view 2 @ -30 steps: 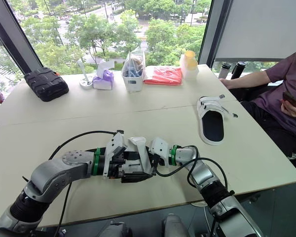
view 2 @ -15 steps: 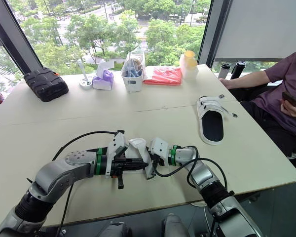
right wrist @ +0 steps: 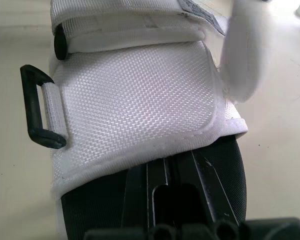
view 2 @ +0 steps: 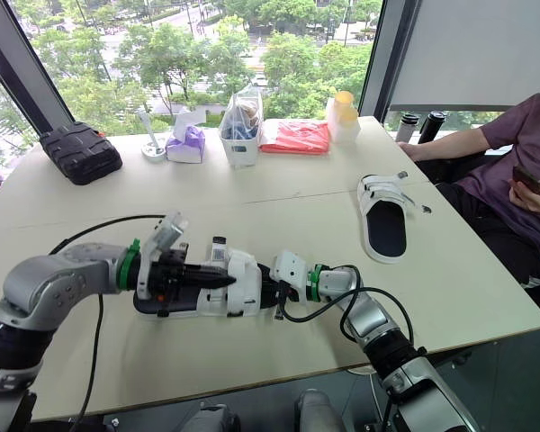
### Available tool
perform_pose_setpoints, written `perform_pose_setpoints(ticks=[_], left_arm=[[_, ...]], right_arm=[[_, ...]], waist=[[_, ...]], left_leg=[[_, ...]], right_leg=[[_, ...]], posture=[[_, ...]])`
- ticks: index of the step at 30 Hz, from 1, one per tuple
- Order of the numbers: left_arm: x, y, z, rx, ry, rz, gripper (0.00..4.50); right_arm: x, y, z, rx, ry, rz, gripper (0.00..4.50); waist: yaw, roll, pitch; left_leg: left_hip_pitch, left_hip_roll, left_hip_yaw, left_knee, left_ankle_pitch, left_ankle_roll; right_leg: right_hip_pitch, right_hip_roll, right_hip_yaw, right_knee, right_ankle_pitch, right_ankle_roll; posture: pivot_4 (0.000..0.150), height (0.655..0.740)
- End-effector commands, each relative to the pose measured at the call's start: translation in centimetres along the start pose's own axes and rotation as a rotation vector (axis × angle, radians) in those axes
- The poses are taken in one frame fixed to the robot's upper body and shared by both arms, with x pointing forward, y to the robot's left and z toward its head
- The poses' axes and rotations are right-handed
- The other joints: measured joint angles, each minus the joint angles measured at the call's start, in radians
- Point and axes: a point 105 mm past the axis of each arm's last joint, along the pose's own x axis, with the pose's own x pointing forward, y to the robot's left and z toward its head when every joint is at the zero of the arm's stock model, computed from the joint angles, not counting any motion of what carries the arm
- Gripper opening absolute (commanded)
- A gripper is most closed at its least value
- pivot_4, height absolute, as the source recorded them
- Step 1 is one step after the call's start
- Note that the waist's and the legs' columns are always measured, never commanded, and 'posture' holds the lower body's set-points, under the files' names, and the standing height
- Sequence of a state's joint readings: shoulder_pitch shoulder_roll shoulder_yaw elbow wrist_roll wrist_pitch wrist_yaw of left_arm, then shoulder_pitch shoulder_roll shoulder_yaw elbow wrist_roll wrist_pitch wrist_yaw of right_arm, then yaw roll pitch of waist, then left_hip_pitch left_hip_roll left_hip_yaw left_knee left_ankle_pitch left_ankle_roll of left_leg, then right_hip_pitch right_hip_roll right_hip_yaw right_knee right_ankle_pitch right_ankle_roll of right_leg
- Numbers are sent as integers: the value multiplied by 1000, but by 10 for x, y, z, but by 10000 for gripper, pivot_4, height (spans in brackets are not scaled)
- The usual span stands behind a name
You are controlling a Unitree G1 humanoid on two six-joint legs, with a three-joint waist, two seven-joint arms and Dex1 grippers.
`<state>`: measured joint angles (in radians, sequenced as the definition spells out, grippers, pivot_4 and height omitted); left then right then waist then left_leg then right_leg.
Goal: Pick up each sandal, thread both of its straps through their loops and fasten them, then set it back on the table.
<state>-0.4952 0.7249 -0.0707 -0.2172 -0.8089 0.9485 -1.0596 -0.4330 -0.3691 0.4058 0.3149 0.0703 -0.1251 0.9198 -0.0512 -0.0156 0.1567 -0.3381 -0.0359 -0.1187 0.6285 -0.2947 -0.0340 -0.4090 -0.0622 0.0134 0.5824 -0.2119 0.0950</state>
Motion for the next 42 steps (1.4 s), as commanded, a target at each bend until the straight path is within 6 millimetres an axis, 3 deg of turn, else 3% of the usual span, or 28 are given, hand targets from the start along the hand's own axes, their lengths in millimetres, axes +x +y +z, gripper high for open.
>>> perform_pose_setpoints(ticks=[1,12,22,33,42], left_arm=[[7,8,8,31,-14,-18,267],[13,23,6,22,7,-60,267],[17,15,7,-76,-53,-109,267],[12,22,-35,-14,96,-15,267],[11,44,-27,28,53,111,267]], right_arm=[[-11,27,-72,142,281,31,0],[-14,27,-72,145,285,21,0],[-11,30,-72,152,279,21,0],[-11,31,-71,155,271,21,0],[-9,33,-71,151,270,31,0]], waist=[[1,0,0],[1,0,0],[2,0,0],[3,0,0],[4,0,-1]], left_leg=[[0,0,0,0,0,0],[1,0,1,0,2,3],[1,1,0,-1,2,3],[0,2,1,-2,2,3],[0,2,0,-2,0,0]], right_leg=[[0,0,0,0,0,0],[0,0,2,1,0,0],[0,0,2,2,0,0],[0,-1,4,2,0,0],[0,-1,3,1,0,0]], posture=[[1500,7400],[1500,7400],[1500,7400],[1500,7400],[1500,7400]])
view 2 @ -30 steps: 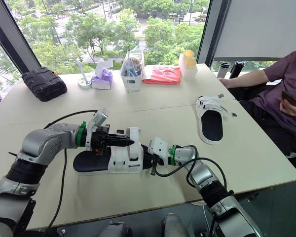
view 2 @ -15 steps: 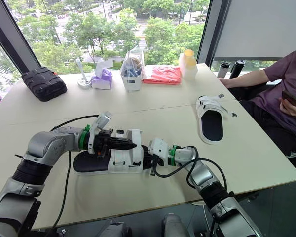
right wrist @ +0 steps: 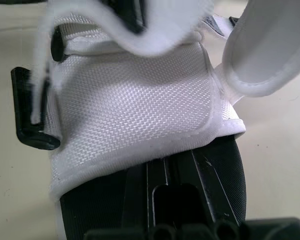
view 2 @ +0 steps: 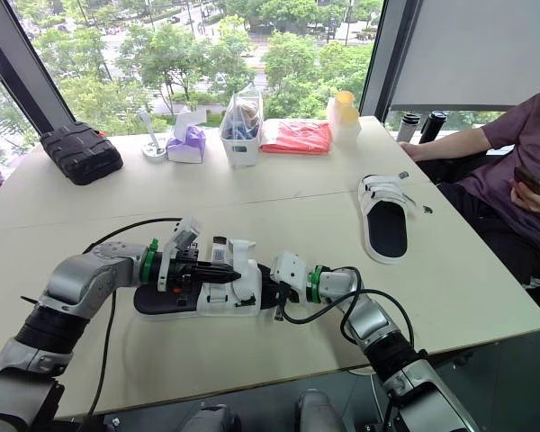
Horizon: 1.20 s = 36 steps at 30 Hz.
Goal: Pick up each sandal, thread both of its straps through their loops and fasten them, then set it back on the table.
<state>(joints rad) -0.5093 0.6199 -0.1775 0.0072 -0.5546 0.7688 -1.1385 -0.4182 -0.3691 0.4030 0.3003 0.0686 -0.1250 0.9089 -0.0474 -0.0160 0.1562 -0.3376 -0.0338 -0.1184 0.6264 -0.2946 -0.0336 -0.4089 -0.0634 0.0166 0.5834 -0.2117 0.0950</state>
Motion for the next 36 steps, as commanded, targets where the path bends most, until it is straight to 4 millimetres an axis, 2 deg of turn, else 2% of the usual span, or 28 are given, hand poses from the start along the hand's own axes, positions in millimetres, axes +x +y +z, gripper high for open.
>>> perform_pose_setpoints(ticks=[1,7,10,14,19,23,27,34,36], left_arm=[[-3,8,11,42,-20,58,267],[-1,9,27,54,-95,58,267],[-2,5,27,43,-108,29,8641],[-1,1,28,33,-125,4,26209],[2,-2,30,37,-136,-8,26209],[5,-19,25,32,-125,-79,26209],[7,-18,18,17,-115,-51,26209],[24,-11,19,4,-139,13,26209],[27,-11,21,7,-147,18,21416]], right_arm=[[-8,31,-70,147,275,44,0],[-9,32,-71,151,276,46,0],[-10,31,-71,153,279,43,0],[-11,30,-72,155,281,37,0],[-11,30,-72,155,283,34,0],[-11,29,-72,157,283,31,0],[-11,29,-72,158,282,29,0],[-10,29,-72,158,281,25,0],[-10,29,-72,157,281,25,0]], waist=[[0,0,0],[0,0,0],[-1,0,0],[0,0,0],[0,0,0],[-1,0,0],[0,0,0],[1,0,0],[2,0,0]], left_leg=[[0,0,0,0,0,0],[0,0,0,0,0,0],[0,0,0,0,1,2],[0,0,0,0,1,3],[0,0,0,0,1,2],[0,0,0,0,1,3],[0,0,0,0,1,2],[0,0,0,0,0,0],[0,0,0,0,0,0]], right_leg=[[0,0,0,0,0,0],[0,1,0,0,0,0],[0,1,0,0,0,0],[0,1,0,0,0,0],[0,1,0,0,0,0],[0,1,0,0,0,0],[0,0,0,0,0,0],[0,1,0,0,0,0],[0,1,0,0,0,0]], posture=[[1500,7400],[1500,7400],[1500,7400],[1500,7400],[1500,7400],[1500,7400],[1500,7400],[1500,7400],[1500,7400]])
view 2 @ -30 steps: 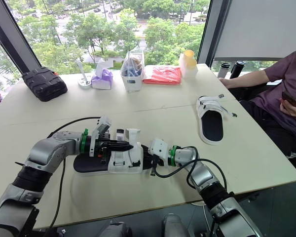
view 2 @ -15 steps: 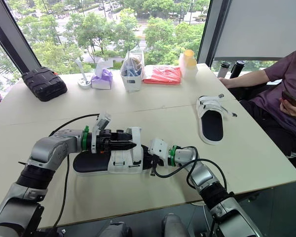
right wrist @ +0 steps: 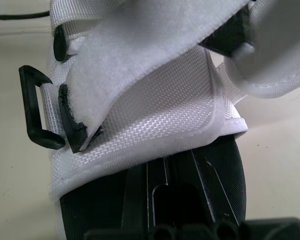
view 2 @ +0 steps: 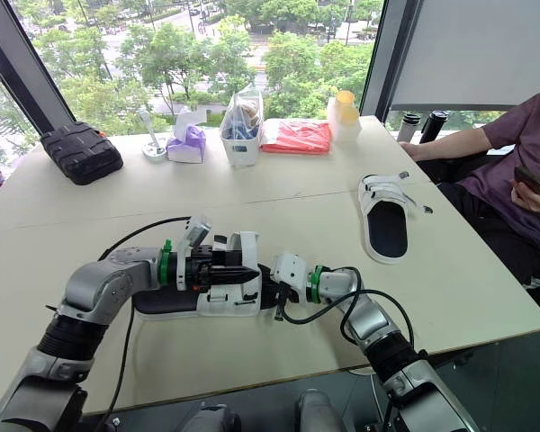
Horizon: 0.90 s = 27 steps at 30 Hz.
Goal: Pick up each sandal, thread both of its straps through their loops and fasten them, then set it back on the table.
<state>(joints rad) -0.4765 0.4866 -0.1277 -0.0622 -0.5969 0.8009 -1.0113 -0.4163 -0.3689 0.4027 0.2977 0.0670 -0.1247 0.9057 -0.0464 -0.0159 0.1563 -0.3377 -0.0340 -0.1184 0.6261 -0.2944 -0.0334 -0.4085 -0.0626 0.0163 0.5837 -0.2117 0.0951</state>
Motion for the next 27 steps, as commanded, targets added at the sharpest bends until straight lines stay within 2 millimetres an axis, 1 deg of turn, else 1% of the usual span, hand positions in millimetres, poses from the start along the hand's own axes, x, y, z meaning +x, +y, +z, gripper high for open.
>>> perform_pose_setpoints(ticks=[1,2,4,5,8,11,13,18,24,27], left_arm=[[6,-3,8,31,-15,6,18931],[6,-4,9,31,-17,3,14901],[6,-5,9,32,-7,2,4358],[6,-5,9,32,-3,2,662],[5,-9,12,10,-3,-17,662],[3,-20,18,-51,-25,-86,662],[-1,-26,19,-70,-17,-125,662],[-7,-20,17,-88,-4,-104,662],[-13,-8,26,-117,-54,-66,662],[-15,-5,27,-116,-57,-56,662]], right_arm=[[-10,29,-72,158,281,28,0],[-10,29,-72,158,281,28,0],[-9,29,-72,159,281,26,0],[-9,28,-72,160,281,26,0],[-9,29,-72,161,280,25,0],[-8,29,-72,162,279,24,0],[-8,29,-72,163,277,24,0],[-7,29,-72,161,276,23,0],[-7,28,-72,160,278,24,0],[-7,28,-72,159,279,25,0]], waist=[[1,0,0],[0,0,0],[0,0,0],[0,0,0],[0,0,0],[-1,0,0],[-3,0,0],[-4,0,0],[-5,0,0],[-5,0,0]], left_leg=[[0,0,0,0,0,0],[0,0,0,0,0,0],[0,0,0,0,0,0],[0,-1,0,0,0,0],[0,-1,0,0,0,0],[0,-1,0,0,0,0],[0,-1,0,0,0,0],[0,-1,0,0,0,0],[0,-1,0,0,0,0],[1,-1,0,0,0,0]], right_leg=[[0,0,0,0,0,0],[0,0,0,0,0,0],[0,0,0,0,0,0],[0,0,0,0,0,0],[0,1,0,0,0,0],[0,1,0,0,0,0],[-1,1,-1,0,0,0],[-1,1,-1,0,0,0],[-1,1,-1,0,0,0],[-1,1,-1,0,0,0]], posture=[[1500,7400],[1500,7400],[1500,7400],[1500,7400],[1500,7400],[1500,7400],[1500,7400],[1500,7400],[1500,7400],[1500,7400]])
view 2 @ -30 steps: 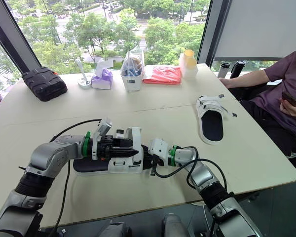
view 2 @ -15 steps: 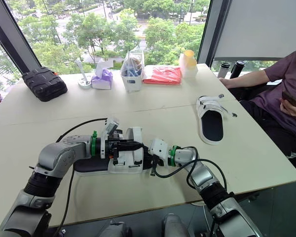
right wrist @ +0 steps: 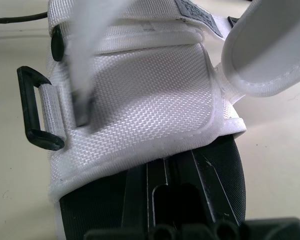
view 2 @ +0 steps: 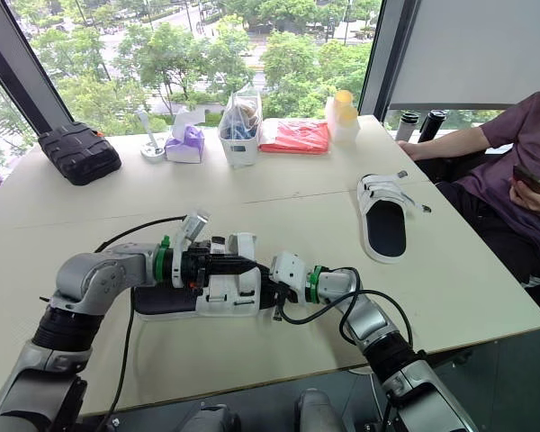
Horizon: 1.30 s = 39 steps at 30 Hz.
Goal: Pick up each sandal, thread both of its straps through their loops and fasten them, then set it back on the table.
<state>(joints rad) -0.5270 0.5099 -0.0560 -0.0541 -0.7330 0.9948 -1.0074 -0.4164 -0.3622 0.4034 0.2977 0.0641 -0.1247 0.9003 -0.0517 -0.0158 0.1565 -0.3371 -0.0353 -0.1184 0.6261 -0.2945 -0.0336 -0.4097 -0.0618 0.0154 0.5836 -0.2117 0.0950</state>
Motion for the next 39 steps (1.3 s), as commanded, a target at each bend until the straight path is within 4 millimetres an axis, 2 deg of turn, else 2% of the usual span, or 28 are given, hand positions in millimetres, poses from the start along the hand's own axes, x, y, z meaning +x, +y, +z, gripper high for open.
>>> perform_pose_setpoints(ticks=[1,7,12,24,31,39], left_arm=[[-5,-2,12,30,-34,-6,662],[-8,-2,0,3,-2,-5,662],[-11,-12,7,-32,-44,-52,662],[-7,-5,-10,-45,-1,-19,662],[-5,3,-34,-10,96,23,662],[-5,25,-41,123,160,138,662]], right_arm=[[-9,28,-73,158,283,29,0],[-8,29,-73,157,282,33,0],[-8,30,-73,155,283,40,0],[-7,30,-71,147,271,33,0],[-7,29,-71,151,274,30,0],[-6,29,-72,151,277,28,0]], waist=[[0,0,0],[-2,0,0],[-3,0,0],[-6,0,0],[-8,0,0],[-8,0,0]], left_leg=[[0,0,0,0,0,0],[0,0,0,0,0,0],[0,0,-1,0,0,0],[0,0,-1,0,0,0],[0,1,-1,0,0,0],[-1,2,-1,-2,0,-1]], right_leg=[[0,0,0,0,0,0],[0,0,0,0,0,0],[0,-1,0,0,0,0],[0,-1,0,0,0,0],[0,-1,0,0,0,0],[0,-2,0,-1,0,0]], posture=[[1500,7400],[1500,7400],[1500,7400],[1500,7400],[1500,7400],[1500,7400]])
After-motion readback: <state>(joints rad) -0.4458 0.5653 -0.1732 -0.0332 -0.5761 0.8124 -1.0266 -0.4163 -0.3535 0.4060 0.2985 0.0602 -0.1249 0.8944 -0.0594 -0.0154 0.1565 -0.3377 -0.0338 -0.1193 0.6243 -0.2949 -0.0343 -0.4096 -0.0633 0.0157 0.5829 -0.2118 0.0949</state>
